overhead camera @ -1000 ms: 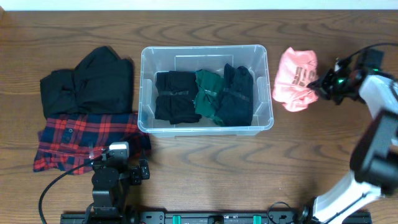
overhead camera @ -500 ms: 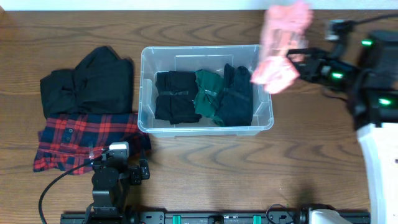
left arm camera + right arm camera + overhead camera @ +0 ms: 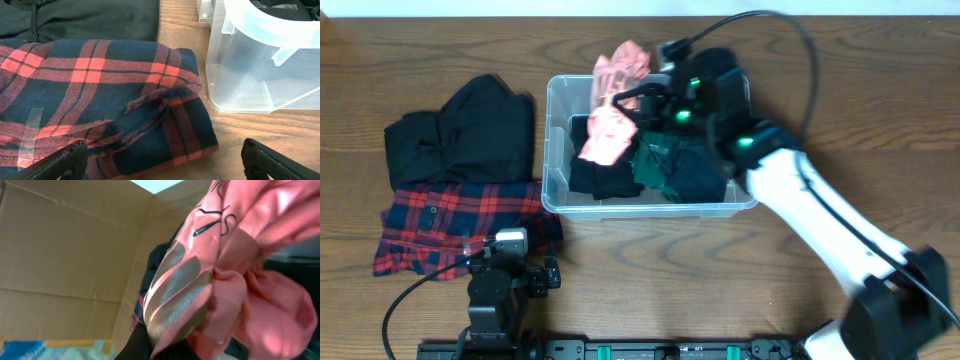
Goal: Pack container
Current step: 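Carry the pink shirt into the bin and press it down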
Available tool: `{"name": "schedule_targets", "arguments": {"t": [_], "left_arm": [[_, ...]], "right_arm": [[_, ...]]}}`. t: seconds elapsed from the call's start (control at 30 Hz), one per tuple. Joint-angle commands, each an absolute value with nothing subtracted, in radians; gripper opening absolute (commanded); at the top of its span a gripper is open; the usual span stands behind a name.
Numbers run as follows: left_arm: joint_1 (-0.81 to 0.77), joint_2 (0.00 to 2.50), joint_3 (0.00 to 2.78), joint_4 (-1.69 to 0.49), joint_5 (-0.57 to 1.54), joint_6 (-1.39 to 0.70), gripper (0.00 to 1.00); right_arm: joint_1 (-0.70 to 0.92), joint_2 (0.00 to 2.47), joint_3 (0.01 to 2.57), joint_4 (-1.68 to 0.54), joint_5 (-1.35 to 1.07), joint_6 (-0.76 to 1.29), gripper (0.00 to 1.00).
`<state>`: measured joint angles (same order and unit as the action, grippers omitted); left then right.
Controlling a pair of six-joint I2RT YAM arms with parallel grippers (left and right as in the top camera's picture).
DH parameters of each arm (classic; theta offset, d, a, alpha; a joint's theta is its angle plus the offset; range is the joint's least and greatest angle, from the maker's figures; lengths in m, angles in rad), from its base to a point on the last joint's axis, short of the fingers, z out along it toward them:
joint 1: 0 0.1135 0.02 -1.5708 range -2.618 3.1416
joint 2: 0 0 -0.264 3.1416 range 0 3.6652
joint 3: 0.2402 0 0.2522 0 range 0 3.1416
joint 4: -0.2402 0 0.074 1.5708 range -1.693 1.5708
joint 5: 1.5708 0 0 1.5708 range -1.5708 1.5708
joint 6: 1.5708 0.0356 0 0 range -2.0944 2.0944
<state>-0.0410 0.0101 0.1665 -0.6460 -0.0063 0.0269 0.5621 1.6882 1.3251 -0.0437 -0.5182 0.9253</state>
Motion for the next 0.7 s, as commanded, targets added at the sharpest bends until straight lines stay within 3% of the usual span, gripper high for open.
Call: {"name": "schedule_targets", "arguments": {"t": [0.0, 0.17, 0.4, 0.67], "left_arm": [[-0.036, 0.004, 0.154, -0.642, -0.011, 0.033, 0.98], [-0.036, 0.004, 0.154, -0.642, -0.011, 0.033, 0.98], [-0.036, 0.004, 0.154, -0.642, -0.011, 0.033, 0.98], [-0.036, 0.004, 0.154, -0.642, -0.011, 0.033, 0.98]], "right_arm": [[0.596, 1.766, 1.327, 0.027, -0.475, 1.065, 0.01], [0.628, 1.866, 1.327, 0.047, -0.541, 1.107, 0.01], [0.685, 1.923, 1.326, -0.207, -0.558, 0.969, 0.02], [0.662, 1.911, 1.327, -0.449, -0.395, 0.704, 0.28]]}}
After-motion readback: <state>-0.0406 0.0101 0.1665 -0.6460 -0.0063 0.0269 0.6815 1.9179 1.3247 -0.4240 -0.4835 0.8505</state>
